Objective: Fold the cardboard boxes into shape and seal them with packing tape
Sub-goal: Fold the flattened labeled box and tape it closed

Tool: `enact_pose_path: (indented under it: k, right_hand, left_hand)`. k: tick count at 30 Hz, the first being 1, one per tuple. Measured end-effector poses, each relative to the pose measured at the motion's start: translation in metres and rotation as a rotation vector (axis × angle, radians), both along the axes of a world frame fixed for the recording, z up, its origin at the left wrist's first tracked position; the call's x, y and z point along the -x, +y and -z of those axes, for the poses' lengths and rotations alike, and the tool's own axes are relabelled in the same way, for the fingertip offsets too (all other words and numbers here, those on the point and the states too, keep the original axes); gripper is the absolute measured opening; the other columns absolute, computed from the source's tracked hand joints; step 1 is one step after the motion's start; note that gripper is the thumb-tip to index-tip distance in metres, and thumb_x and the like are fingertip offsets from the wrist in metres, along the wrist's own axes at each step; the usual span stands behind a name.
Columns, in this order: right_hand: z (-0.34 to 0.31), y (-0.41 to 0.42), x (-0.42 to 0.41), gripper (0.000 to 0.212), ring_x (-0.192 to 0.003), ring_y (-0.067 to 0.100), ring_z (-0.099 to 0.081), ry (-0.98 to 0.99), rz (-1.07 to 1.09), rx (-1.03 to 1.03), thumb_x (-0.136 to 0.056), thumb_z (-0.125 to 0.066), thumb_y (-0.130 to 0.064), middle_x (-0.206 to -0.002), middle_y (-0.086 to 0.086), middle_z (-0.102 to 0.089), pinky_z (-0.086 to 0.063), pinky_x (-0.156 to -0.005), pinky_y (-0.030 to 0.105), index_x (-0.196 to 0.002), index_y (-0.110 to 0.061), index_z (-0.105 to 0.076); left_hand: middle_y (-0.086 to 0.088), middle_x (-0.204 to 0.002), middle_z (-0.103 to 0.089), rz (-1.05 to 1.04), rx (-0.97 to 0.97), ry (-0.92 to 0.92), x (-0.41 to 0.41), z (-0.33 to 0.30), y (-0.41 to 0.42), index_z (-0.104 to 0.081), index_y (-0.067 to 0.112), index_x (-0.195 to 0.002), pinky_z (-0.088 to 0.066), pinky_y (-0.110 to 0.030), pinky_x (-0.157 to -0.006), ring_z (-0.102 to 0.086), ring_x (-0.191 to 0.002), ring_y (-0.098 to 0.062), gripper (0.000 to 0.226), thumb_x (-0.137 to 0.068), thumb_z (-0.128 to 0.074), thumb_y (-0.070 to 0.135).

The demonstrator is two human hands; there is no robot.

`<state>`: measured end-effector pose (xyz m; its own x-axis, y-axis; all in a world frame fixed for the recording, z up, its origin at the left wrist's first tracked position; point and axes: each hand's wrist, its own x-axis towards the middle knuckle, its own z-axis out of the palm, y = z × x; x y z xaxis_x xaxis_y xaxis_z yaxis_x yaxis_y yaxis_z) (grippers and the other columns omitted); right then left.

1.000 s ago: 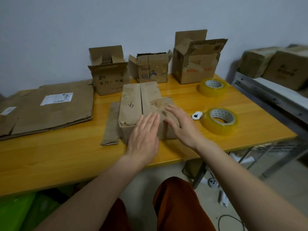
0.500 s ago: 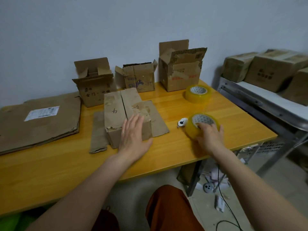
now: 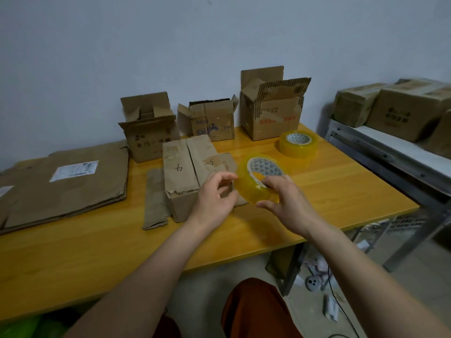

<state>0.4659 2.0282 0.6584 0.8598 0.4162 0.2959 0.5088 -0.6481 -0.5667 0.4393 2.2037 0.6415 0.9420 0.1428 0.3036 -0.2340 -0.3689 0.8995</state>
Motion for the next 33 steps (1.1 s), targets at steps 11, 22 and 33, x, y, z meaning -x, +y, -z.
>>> enact_pose_path:
  k: [11,22,33]
  right_hand:
    - [-0.002,0.022,0.01,0.057,-0.117,0.015,-0.041,-0.159,-0.094,0.06,-0.075,-0.079,-0.022,-0.125,0.001,-0.047,-0.04,-0.095,0.027,-0.124,-0.017,-0.051]
    - [0.011,0.05,0.009,0.037,-0.109,0.028,-0.061,0.408,0.019,-0.992,-0.086,-0.066,-0.005,-0.115,0.01,-0.063,-0.054,-0.087,0.049,-0.114,-0.026,-0.055]
    - [0.033,0.032,-0.023,0.026,-0.101,0.028,-0.058,0.234,0.368,-0.818,-0.09,-0.052,0.005,-0.098,0.007,-0.06,-0.044,-0.07,0.025,-0.109,-0.01,-0.06]
  left_hand:
    - [0.006,-0.095,-0.064,-0.31,-0.085,-0.213,0.02,-0.004,0.012,-0.06,0.02,-0.08,-0.05,-0.01,-0.072,-0.061,-0.086,0.004,0.014,-0.088,-0.065,0.011]
    - [-0.014,-0.099,-0.07,-0.249,0.835,0.214,0.03,-0.017,0.012,-0.061,0.006,-0.095,-0.059,-0.037,-0.076,-0.07,-0.09,-0.021,0.009,-0.094,-0.055,0.013]
    - [-0.008,-0.101,-0.066,-0.511,0.392,0.292,0.049,-0.007,0.054,-0.064,0.016,-0.087,-0.045,-0.037,-0.099,-0.058,-0.105,-0.023,0.013,-0.09,-0.064,0.028]
